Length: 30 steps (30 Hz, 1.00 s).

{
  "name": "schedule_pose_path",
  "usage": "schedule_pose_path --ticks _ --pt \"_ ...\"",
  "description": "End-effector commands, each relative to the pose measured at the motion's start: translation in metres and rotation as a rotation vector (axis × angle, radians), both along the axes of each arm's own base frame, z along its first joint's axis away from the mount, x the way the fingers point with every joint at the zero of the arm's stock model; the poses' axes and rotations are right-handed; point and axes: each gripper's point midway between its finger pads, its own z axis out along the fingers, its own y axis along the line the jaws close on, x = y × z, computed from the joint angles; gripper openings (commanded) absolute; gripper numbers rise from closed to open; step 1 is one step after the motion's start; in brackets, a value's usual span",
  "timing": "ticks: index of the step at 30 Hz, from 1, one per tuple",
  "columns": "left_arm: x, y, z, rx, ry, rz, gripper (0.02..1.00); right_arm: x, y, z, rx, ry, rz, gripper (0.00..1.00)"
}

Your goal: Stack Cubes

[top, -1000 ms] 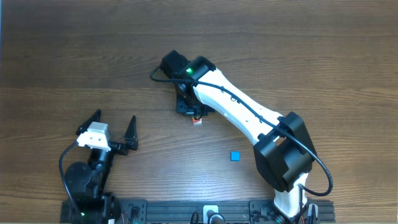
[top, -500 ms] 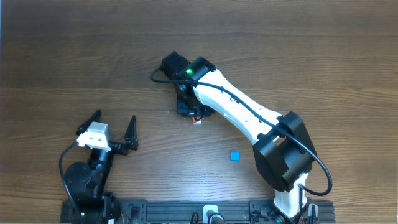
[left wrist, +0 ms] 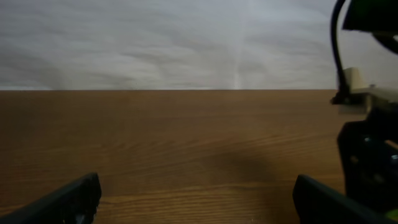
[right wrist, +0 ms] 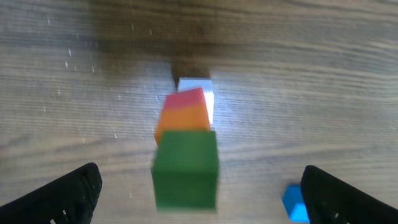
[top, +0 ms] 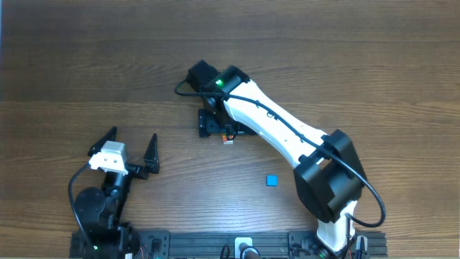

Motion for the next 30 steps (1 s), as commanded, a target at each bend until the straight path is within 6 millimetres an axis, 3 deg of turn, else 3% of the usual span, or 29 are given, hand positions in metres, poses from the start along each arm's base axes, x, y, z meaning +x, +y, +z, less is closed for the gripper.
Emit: schedule_pose_path --ticks 1,6,9,11,15,22,30 --pt "0.000 -0.003 -0.001 0.017 -0.005 -0.016 1.000 0.005 -0.020 0.073 0.055 -0.147 0.002 0.993" --pt "0.000 -0.003 -0.001 0.017 -0.005 -0.016 1.000 -0.025 -0.072 0.109 -0.020 -0.132 -0.040 0.991" --pt "0.000 -0.003 -0.001 0.017 -0.005 -0.016 0.998 -0.038 -0.093 0.114 -0.054 -0.128 -0.056 0.993" --pt "0.000 -0.003 -0.001 0.017 -0.005 -0.016 1.000 -0.046 -0.103 0.108 -0.064 -0.117 -0.067 0.993" --pt "0.000 -0.003 -0.001 0.017 -0.005 -0.016 1.000 -0.058 -0.115 0.074 -0.076 -0.085 -0.083 0.993" --pt "0.000 -0.003 -0.001 0.017 -0.005 -0.016 0.998 -0.075 -0.112 -0.003 -0.014 -0.047 -0.084 0.993" --pt "0.000 -0.003 -0.001 0.017 -0.005 -0.016 1.000 -0.089 -0.120 -0.053 -0.007 -0.039 -0.103 0.991"
